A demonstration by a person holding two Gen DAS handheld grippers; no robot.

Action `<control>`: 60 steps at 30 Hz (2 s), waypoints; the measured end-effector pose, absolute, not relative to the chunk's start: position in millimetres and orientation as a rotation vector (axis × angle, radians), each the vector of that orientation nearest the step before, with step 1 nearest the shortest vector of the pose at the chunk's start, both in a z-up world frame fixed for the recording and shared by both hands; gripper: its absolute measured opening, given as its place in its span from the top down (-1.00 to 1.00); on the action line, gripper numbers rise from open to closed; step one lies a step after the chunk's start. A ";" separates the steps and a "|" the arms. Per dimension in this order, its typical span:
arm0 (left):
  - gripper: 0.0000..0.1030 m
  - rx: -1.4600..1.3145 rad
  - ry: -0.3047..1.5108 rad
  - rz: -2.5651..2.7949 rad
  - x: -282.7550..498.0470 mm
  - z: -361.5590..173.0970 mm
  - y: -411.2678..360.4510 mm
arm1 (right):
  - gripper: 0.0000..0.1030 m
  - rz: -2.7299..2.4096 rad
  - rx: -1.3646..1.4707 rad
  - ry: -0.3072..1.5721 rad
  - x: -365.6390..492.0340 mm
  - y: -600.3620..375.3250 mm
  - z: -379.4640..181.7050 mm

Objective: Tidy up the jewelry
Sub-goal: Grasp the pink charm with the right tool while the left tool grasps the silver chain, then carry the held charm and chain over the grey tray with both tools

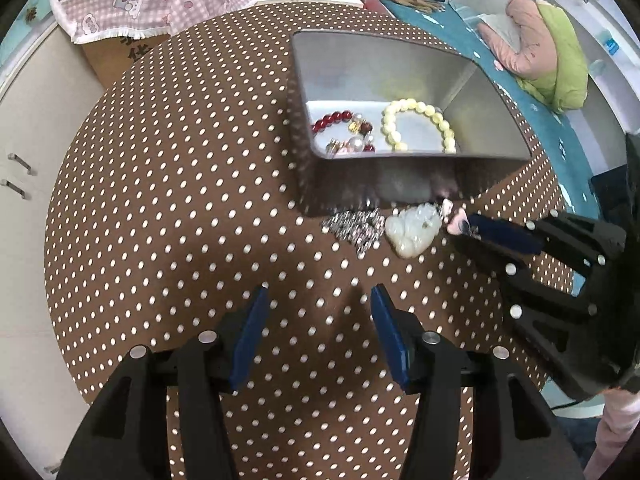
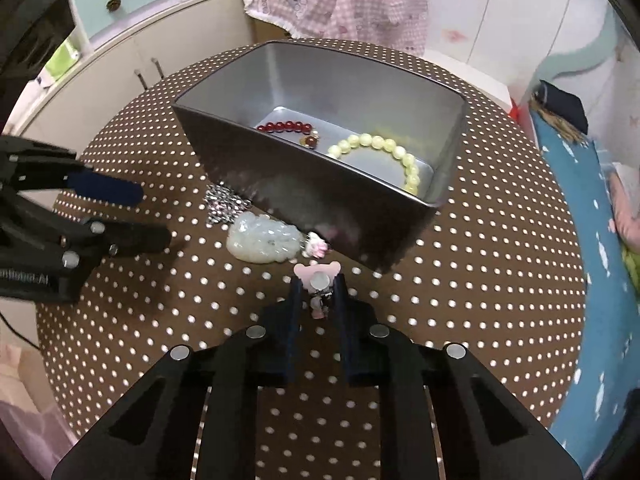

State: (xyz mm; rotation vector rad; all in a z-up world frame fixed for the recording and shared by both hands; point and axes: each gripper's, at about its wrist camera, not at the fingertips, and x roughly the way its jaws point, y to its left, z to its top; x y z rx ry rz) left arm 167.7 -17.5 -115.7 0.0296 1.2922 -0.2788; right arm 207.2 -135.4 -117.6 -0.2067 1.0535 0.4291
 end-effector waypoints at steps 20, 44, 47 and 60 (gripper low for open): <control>0.22 0.104 1.186 -0.142 204.5 -131.3 -66.7 | 0.68 0.438 -0.131 1.053 192.8 -169.6 -121.7; 0.80 0.089 1.139 -0.229 175.3 -86.2 -45.1 | 0.68 0.386 -0.124 0.984 179.2 -179.8 -79.9; 0.80 0.082 1.120 -0.240 170.8 -75.5 -41.8 | 0.68 0.375 -0.131 0.966 175.8 -181.4 -68.8; 0.80 0.057 1.042 -0.264 173.9 -29.2 -33.2 | 0.68 0.368 -0.101 0.871 178.1 -174.9 -20.8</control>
